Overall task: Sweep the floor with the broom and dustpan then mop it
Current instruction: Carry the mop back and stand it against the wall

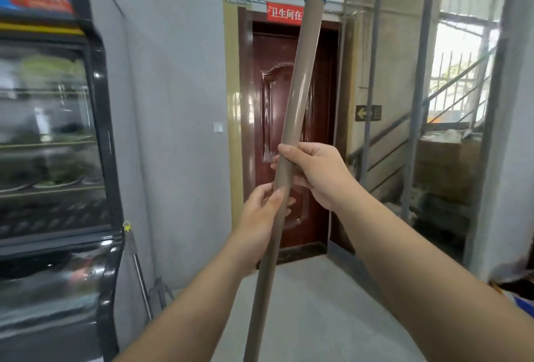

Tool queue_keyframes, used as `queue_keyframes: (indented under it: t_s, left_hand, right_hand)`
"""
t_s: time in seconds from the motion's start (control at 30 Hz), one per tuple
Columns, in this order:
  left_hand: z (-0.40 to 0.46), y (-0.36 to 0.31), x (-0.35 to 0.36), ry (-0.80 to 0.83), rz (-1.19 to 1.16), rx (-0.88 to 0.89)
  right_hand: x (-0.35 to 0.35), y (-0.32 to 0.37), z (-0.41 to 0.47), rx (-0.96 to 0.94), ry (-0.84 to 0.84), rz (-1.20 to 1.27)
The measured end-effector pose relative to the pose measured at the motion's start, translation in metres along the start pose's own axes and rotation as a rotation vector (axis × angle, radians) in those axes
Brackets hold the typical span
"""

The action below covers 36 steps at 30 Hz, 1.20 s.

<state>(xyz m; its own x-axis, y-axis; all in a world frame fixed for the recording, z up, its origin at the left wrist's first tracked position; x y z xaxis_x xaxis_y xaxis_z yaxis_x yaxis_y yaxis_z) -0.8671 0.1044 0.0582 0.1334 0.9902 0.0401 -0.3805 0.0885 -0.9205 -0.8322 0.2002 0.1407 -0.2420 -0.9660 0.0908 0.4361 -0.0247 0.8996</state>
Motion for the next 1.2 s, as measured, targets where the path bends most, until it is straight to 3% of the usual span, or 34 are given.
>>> queue_keyframes:
  t_s: [0.17, 0.43, 0.53, 0.67, 0.8, 1.0, 1.2]
  left_hand:
    - [0.059, 0.064, 0.018, -0.001, -0.033, 0.009]
    - [0.196, 0.168, 0.064, -0.252, -0.117, -0.141]
    - [0.254, 0.199, 0.088, -0.303, -0.144, -0.200]
    - [0.317, 0.235, 0.112, -0.383, -0.170, -0.272]
    - [0.369, 0.266, 0.123, -0.415, -0.217, -0.301]
    - [0.461, 0.307, 0.110, -0.423, -0.265, -0.311]
    - [0.569, 0.336, 0.048, -0.406, -0.394, -0.305]
  right_hand:
    - [-0.011, -0.023, 0.087, -0.034, -0.038, 0.140]
    - [-0.024, -0.124, 0.246, -0.036, 0.115, 0.176]
    - [-0.029, -0.184, 0.312, 0.013, 0.197, 0.110]
    - [-0.037, -0.241, 0.379, 0.131, 0.264, 0.215]
    - [-0.034, -0.276, 0.438, 0.189, 0.200, 0.297]
    - [0.000, -0.318, 0.526, 0.134, 0.168, 0.293]
    - [0.076, -0.350, 0.617, 0.101, 0.125, 0.289]
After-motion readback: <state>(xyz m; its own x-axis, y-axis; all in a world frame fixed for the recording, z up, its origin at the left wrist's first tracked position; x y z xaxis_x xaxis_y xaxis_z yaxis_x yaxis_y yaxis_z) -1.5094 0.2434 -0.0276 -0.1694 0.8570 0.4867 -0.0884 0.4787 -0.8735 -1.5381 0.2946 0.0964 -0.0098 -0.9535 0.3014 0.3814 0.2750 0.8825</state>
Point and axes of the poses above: each hand's wrist, its own z-axis towards the middle knuckle, its own x-axis out of the palm, y = z × x, the point moved 7 cm from there along z, towards the middle knuckle, and after that the axes turned 9 degrees about -y, right-handed, at the moved point
